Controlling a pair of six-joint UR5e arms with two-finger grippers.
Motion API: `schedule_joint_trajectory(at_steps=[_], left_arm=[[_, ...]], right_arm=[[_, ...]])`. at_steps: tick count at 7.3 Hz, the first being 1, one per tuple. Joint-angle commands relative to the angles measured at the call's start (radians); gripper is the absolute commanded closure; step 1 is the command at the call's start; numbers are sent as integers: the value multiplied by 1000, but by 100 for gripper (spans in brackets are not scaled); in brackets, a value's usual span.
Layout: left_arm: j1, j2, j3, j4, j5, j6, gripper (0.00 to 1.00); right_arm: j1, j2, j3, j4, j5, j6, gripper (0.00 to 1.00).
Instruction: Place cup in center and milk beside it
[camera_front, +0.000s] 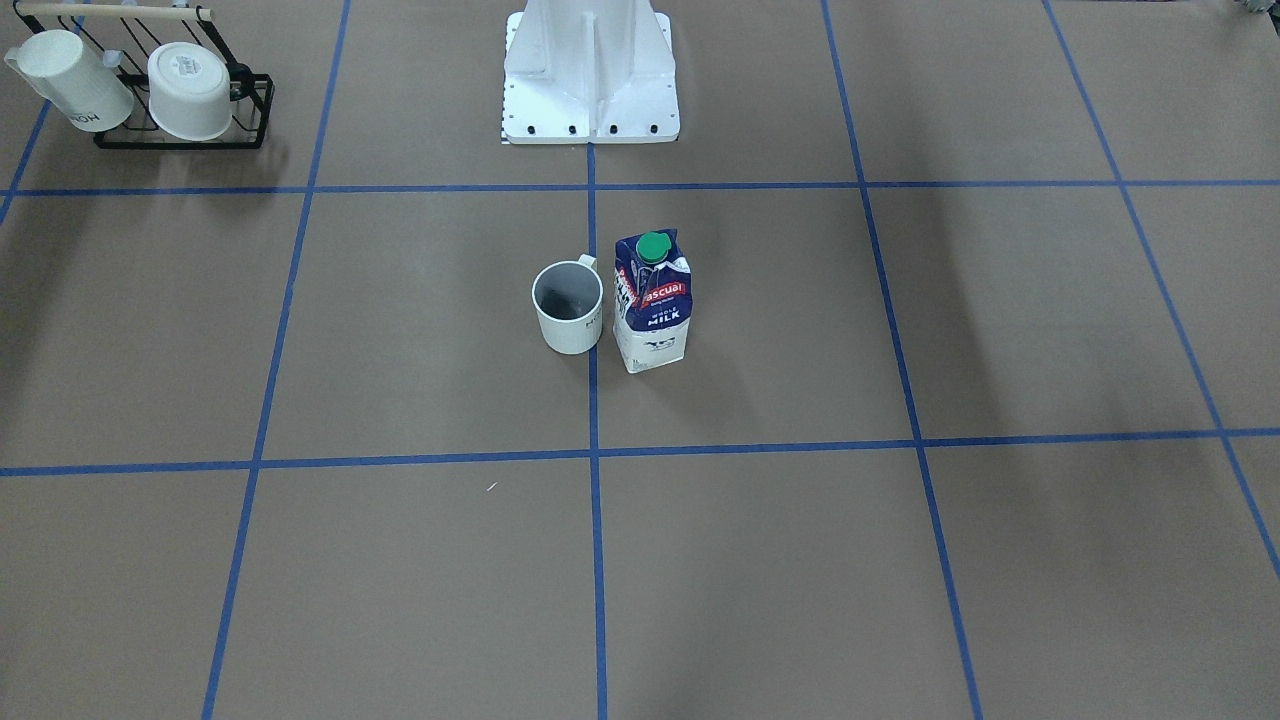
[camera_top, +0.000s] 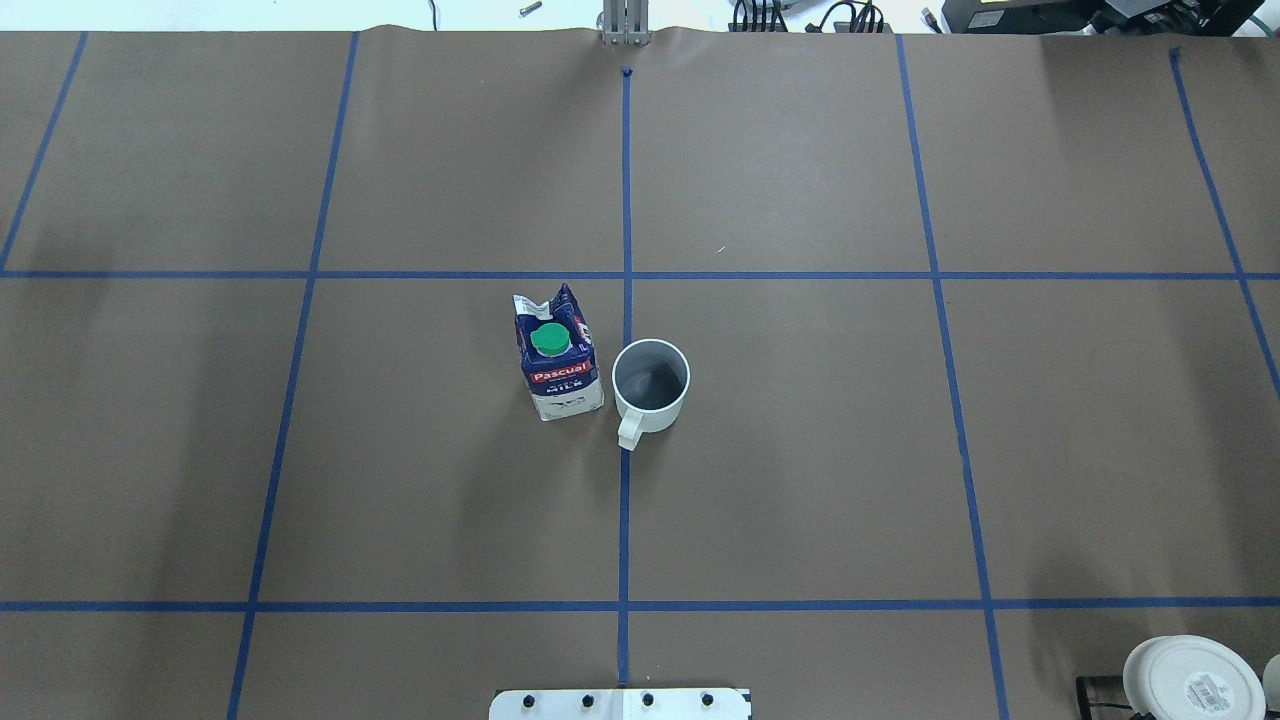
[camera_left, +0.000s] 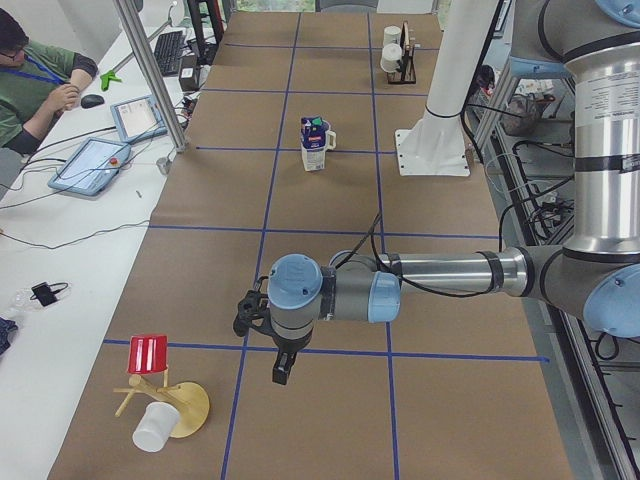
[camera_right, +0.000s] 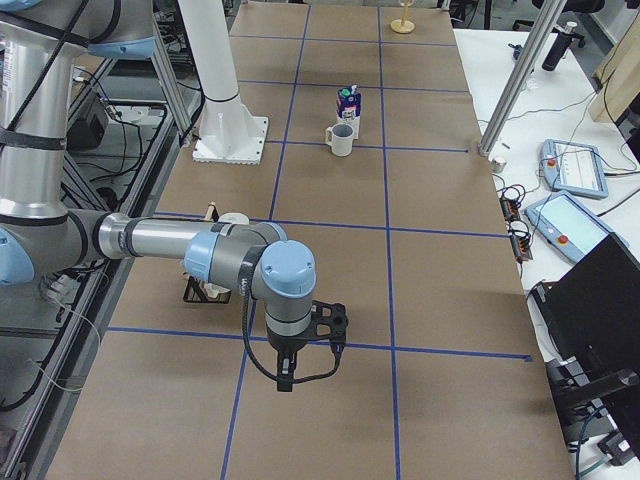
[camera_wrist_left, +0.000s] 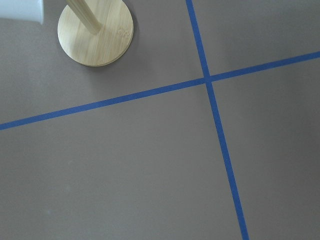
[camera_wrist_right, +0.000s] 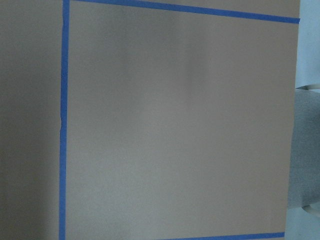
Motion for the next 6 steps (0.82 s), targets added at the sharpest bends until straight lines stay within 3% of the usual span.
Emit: schedule_joint_trajectory(at_steps=[1,6], left_arm=[[0,6,-5,0,1,0,2],[1,26,4,1,3,0,2]], right_arm=[[0,-1,2,1,0,0,0],[0,-10,12,1,-1,0,0]])
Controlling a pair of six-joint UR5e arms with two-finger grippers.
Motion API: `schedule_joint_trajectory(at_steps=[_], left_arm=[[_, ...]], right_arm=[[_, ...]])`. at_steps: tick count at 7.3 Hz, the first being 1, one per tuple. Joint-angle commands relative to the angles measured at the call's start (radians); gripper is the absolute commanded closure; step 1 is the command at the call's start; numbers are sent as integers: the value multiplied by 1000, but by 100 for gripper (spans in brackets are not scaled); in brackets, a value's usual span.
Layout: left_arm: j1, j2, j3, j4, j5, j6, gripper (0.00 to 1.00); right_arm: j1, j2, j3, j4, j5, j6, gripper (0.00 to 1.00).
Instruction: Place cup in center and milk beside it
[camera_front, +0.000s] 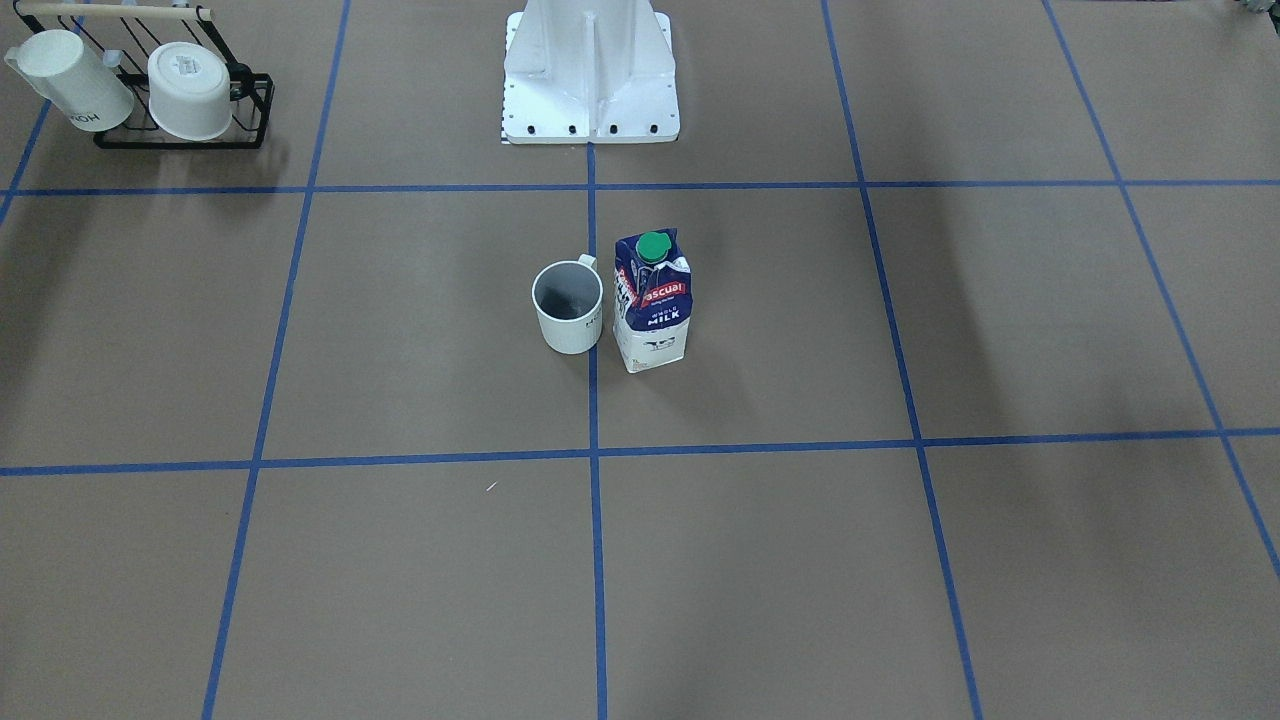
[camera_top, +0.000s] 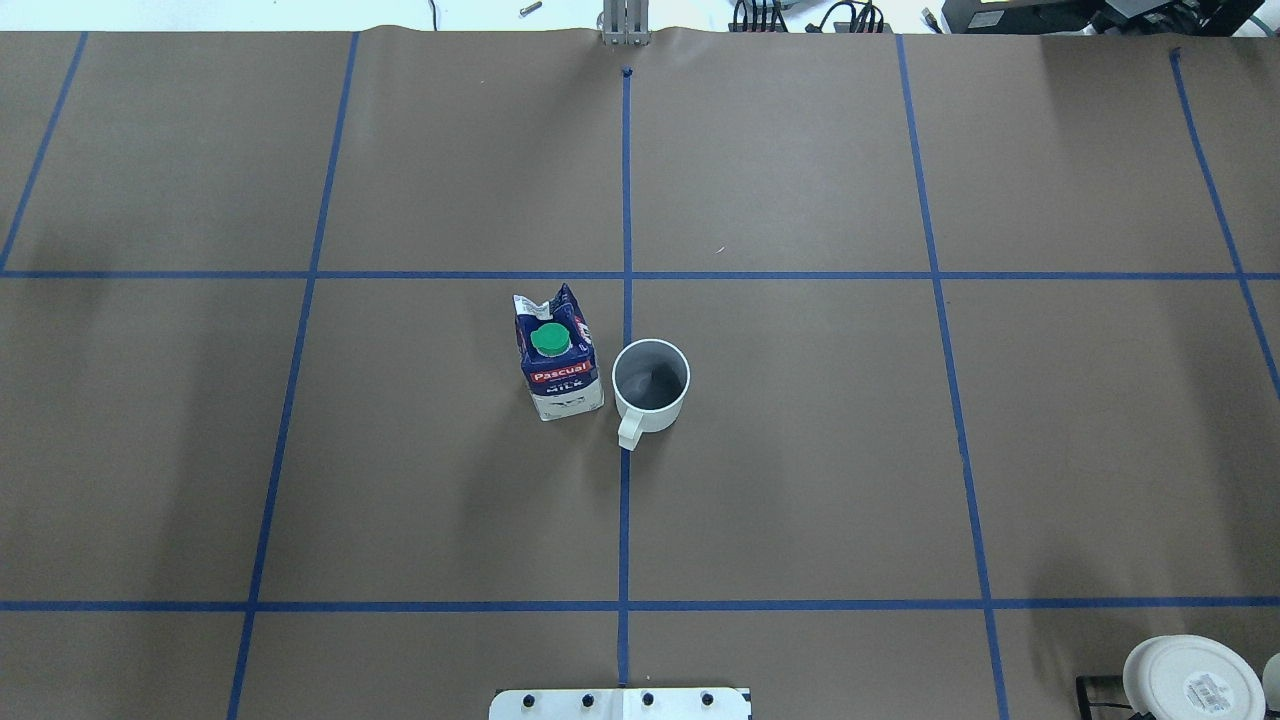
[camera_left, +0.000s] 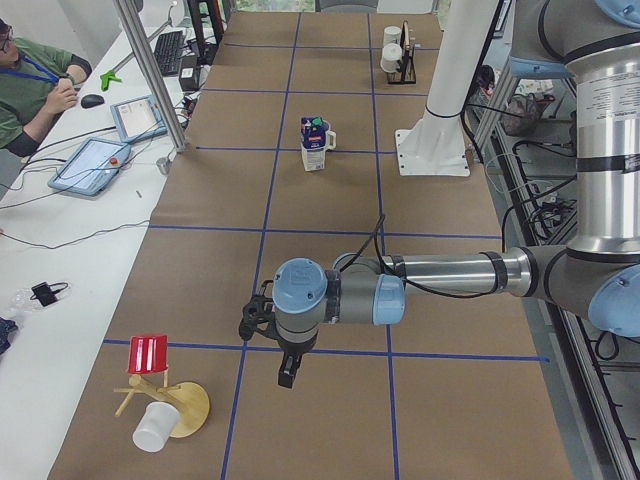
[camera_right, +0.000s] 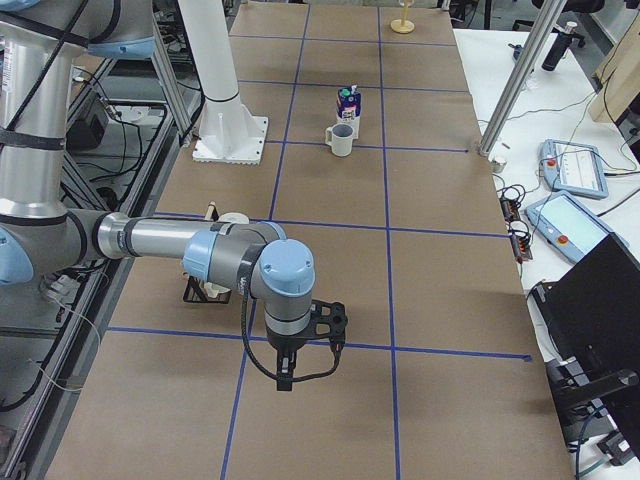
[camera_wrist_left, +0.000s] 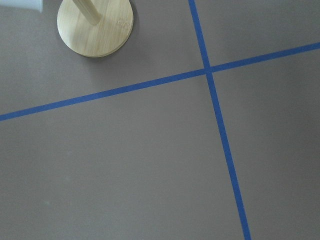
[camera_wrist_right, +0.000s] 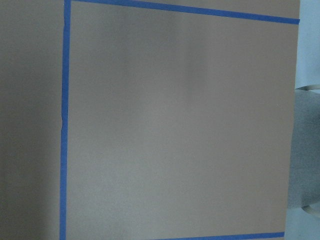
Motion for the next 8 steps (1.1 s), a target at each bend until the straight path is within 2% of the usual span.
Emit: schedule_joint_trajectory(at_steps=[1,6,8], left_arm=[[0,12,4,-2,0,2,2],[5,32,-8,-3,-6,2,2],[3,35,-49,0,0,0,2]], right_arm=[[2,-6,8,0,-1,2,0],[2,-7,7,-1,-9,9,0],[0,-7,4,-7,-3,11,0]])
